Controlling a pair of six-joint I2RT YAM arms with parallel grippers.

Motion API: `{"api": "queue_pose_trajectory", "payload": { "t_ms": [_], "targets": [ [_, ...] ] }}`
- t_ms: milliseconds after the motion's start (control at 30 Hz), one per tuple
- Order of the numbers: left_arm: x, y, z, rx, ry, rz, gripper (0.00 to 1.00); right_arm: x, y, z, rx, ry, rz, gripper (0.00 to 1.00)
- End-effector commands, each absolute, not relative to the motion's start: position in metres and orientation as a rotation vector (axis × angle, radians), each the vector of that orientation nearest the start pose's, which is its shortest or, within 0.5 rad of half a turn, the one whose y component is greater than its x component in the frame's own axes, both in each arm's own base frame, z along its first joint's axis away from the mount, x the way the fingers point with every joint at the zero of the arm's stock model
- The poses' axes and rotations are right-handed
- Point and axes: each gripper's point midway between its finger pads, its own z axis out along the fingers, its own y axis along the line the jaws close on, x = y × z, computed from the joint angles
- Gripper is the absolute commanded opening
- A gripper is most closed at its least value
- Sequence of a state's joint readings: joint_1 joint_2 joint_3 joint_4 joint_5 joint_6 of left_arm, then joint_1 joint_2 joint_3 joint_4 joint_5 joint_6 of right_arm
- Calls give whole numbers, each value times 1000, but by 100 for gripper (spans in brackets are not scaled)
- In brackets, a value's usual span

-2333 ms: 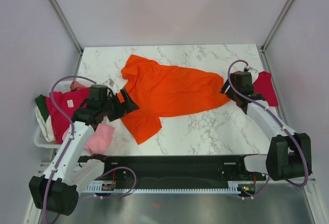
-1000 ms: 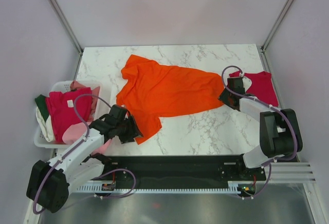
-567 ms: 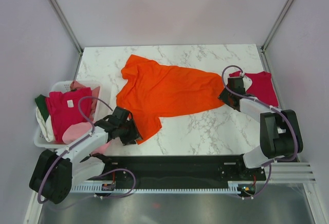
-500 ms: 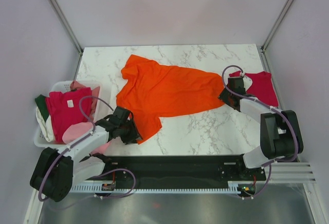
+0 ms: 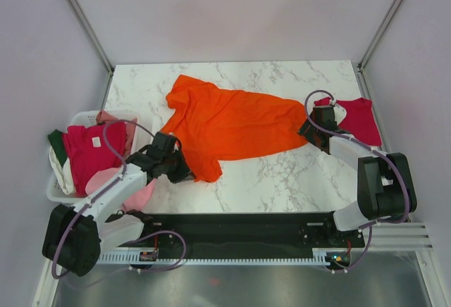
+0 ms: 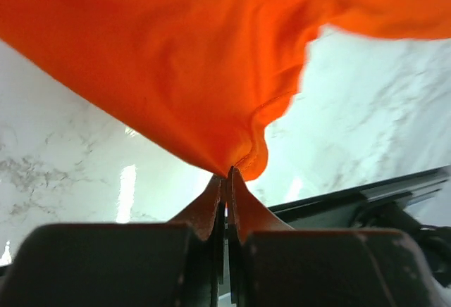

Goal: Fold and stack the t-shirts

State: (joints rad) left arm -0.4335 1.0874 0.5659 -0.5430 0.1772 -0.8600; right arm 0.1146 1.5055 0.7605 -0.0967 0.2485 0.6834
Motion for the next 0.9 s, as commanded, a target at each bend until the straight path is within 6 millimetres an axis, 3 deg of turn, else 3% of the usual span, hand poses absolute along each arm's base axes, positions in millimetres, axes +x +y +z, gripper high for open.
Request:
{"api": "queue_pose_trajectory", "payload": {
  "t_ms": [0, 167, 533, 700, 867],
  "targets": [
    [210, -159, 108, -447, 2615, -754, 2, 370, 21, 58, 769, 2203, 79, 75],
    [229, -154, 147, -423, 2533, -812, 2, 370, 26, 57, 753, 2215, 105, 81],
    [269, -139, 178, -445, 2454, -794, 2, 372, 33, 57, 712, 2227, 152, 98],
    [285, -133, 177, -466, 2456, -753, 2, 373, 36, 55, 701, 2239, 158, 98],
    [301, -129, 184, -480, 2421, -721, 2, 377, 44, 53, 680, 2250, 175, 90]
  ]
}}
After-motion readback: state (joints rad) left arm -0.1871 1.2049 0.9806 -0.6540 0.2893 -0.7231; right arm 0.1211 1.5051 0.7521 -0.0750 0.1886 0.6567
